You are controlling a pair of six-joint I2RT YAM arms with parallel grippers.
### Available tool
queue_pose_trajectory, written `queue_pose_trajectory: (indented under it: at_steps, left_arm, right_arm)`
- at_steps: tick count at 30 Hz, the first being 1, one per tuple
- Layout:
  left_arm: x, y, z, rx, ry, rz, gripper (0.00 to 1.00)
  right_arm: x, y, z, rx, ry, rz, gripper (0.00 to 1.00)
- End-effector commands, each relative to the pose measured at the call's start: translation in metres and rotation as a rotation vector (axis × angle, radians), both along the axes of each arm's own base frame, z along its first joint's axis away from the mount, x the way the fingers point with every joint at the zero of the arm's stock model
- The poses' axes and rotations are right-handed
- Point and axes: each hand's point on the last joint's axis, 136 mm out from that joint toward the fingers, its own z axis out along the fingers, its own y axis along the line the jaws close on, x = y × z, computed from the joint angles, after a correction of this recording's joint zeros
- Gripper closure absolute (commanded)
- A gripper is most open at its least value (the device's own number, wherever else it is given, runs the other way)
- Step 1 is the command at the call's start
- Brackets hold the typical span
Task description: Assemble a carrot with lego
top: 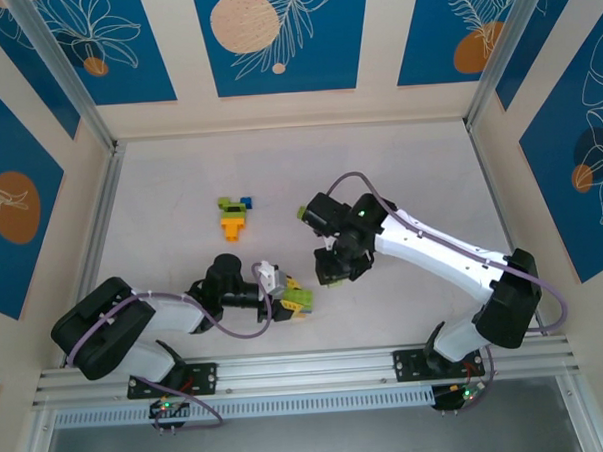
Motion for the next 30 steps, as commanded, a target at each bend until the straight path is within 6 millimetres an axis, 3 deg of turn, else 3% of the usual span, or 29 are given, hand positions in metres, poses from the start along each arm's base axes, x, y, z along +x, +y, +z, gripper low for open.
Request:
queue_pose_trajectory:
  at_steps: [1,10,30]
  left_arm:
    - [-0.007,0.0,-0.008,0.02,0.004,-0.028,0.55]
    - [0.001,0.002,-0.01,0.033,-0.026,0.031,0.6]
    - [-0.001,0.0,-0.014,0.053,-0.03,0.017,0.58]
  right_arm:
    - [-0.001,0.017,0.001,0.015,0.008,-0.059,0.7]
    - [0.004,0.043,-0.015,0.013,-0.006,-0.08,0.71]
    - [-0.003,0.036,-0.032,-0.022,0.035,-0.11,0.71]
